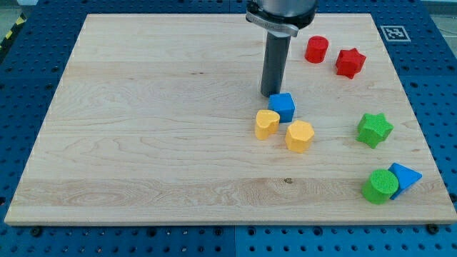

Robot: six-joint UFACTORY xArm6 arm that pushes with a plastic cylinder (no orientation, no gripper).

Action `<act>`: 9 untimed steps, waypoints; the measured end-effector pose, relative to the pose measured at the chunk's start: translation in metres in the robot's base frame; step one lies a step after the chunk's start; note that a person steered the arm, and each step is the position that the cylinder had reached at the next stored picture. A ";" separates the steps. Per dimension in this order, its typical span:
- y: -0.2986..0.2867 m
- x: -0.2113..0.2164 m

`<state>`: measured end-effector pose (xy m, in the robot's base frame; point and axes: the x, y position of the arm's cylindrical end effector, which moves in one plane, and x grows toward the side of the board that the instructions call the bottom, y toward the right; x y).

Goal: Move the green star towards the red star

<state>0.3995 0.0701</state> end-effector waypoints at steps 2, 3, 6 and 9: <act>0.109 0.022; 0.176 0.050; 0.200 0.158; 0.133 0.068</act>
